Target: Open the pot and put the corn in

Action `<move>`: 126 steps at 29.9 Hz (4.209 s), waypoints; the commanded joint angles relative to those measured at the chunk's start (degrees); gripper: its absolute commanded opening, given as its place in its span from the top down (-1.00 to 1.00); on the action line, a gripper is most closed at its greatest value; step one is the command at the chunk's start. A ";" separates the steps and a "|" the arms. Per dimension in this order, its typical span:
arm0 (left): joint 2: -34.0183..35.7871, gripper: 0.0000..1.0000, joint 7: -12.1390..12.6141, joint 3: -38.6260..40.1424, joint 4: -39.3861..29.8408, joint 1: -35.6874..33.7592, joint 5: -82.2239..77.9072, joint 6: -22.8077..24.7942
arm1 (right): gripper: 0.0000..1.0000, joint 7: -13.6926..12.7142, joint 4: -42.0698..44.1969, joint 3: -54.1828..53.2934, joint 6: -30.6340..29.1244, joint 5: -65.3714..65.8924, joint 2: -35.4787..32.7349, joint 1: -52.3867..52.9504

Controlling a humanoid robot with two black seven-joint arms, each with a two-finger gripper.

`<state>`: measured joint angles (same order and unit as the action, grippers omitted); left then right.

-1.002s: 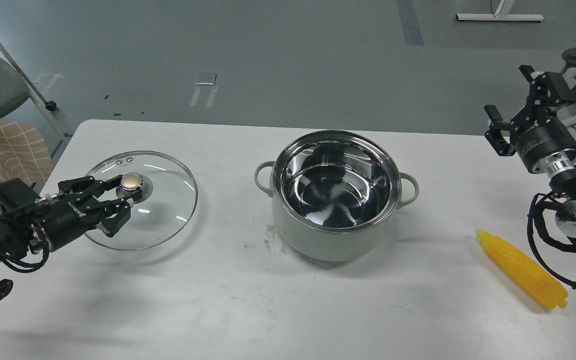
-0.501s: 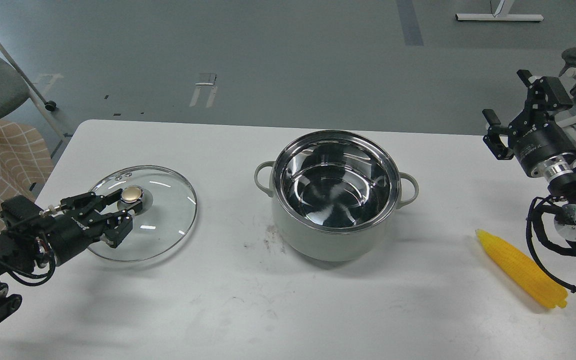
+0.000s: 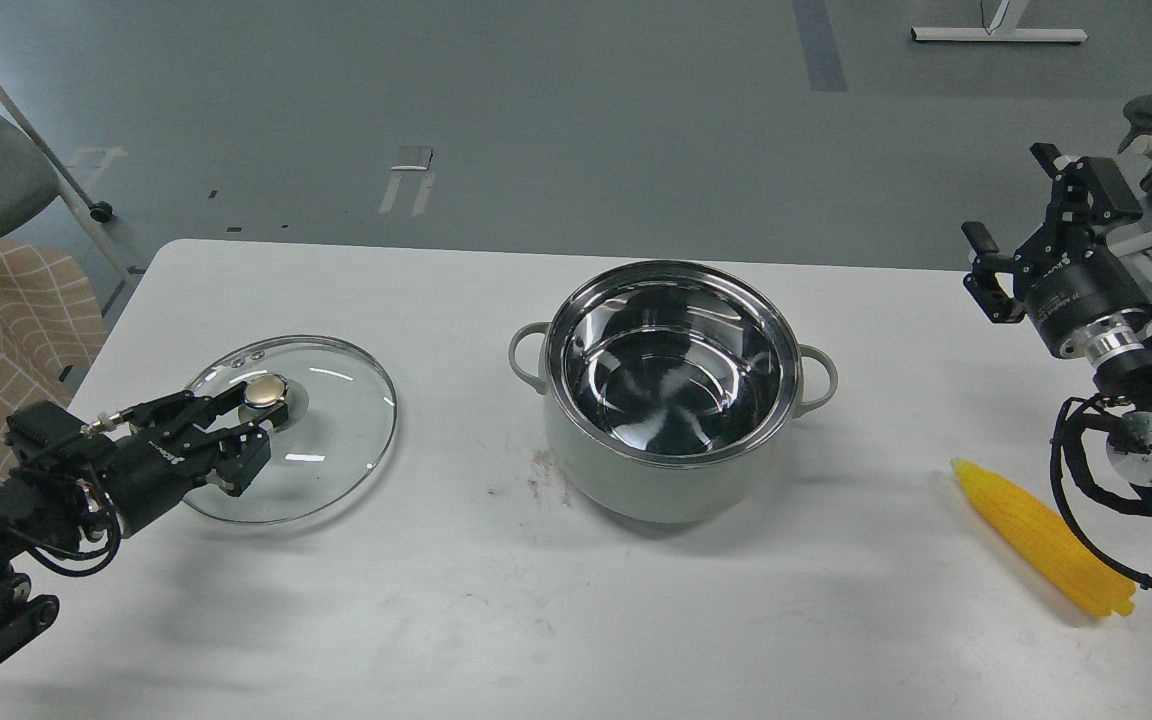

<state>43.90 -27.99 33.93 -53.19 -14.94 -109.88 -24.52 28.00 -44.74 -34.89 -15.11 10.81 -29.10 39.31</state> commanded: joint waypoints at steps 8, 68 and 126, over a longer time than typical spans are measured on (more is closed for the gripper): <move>-1.45 0.15 -0.01 -0.01 1.51 0.00 0.02 -0.79 | -1.00 0.00 0.00 0.00 -0.01 0.00 -0.35 -0.02; -2.06 -0.95 -0.01 8.25 -12.55 -29.36 76.40 40.25 | -1.00 0.00 -33.48 20.73 10.71 82.51 -47.11 0.86; -1.45 -0.95 -0.01 8.25 -14.49 -29.27 76.66 40.51 | 1.00 0.00 -20.15 37.94 2.72 84.64 -18.31 39.32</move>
<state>42.36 -28.00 42.19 -67.75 -44.21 -33.23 15.98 28.01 -69.23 -2.62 -11.68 96.34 -54.14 71.00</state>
